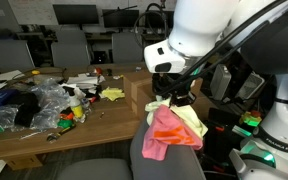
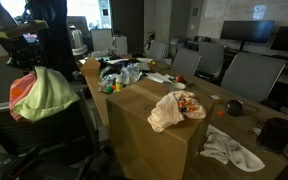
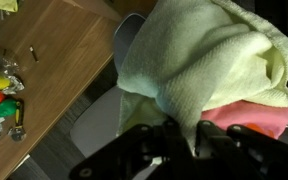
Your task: Hang the shirts that are on the box on the back of the chair
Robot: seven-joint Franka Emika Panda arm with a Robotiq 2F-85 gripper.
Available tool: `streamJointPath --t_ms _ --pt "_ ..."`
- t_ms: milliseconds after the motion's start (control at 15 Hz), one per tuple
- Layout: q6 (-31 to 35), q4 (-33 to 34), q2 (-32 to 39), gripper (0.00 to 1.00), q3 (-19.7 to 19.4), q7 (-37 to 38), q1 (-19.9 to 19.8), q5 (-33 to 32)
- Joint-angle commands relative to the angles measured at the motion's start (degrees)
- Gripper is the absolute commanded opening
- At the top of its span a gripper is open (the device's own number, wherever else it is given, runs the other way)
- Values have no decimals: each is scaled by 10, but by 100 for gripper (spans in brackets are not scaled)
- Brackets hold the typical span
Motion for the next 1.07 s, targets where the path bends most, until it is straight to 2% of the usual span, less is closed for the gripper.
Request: streamJointPath --t_ms 0,200,333,867,1000 --pt "7 -3 -5 3 -2 8 -1 -18" --pt "-1 -1 -5 6 -4 7 -1 -17" --pt "-3 0 -5 39 -4 8 -2 -18" --pt "-11 5 -2 99 -3 13 -7 -32" --pt "-10 8 -3 100 -1 22 -16 -55"
